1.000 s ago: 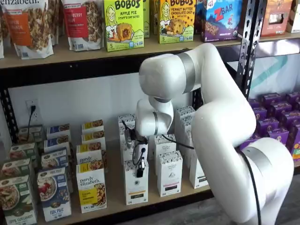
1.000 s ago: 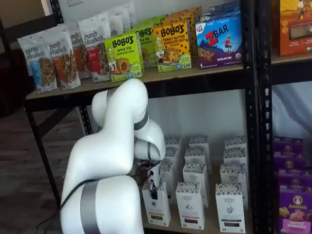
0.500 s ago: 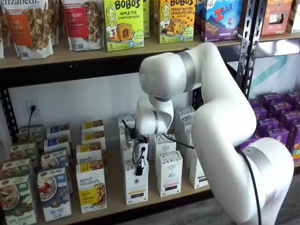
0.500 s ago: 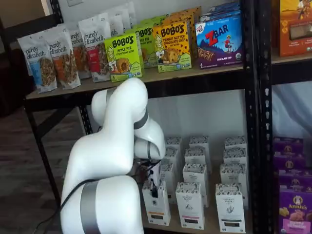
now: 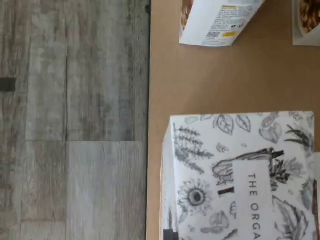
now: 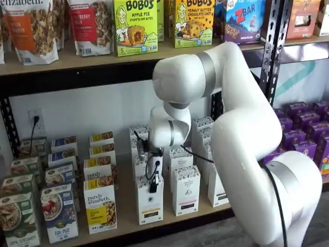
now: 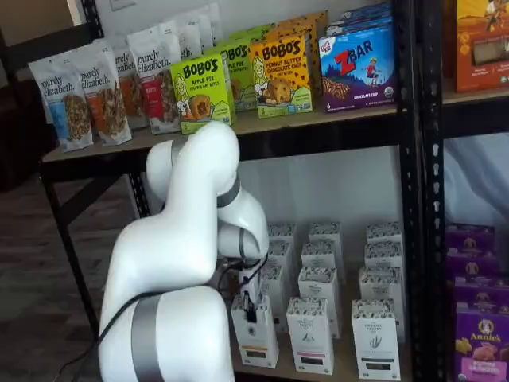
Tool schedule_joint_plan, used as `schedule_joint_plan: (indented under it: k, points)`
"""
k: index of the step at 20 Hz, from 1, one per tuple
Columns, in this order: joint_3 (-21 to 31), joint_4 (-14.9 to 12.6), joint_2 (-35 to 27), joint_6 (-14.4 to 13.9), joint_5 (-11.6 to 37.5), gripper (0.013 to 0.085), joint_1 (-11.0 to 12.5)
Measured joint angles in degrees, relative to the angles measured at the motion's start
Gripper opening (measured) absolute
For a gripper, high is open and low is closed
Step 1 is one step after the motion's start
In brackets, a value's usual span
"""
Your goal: Pick up the white box with a yellow strip in the middle, on the bottom shelf, the fourth box from the left
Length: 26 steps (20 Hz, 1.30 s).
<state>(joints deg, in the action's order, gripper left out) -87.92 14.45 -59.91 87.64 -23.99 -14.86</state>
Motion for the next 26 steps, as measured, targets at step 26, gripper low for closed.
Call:
schedule_joint_plan:
  k: [26]
  points:
    - [25.3,12.4,16.4,8.6,9.8,0.045,-4.2]
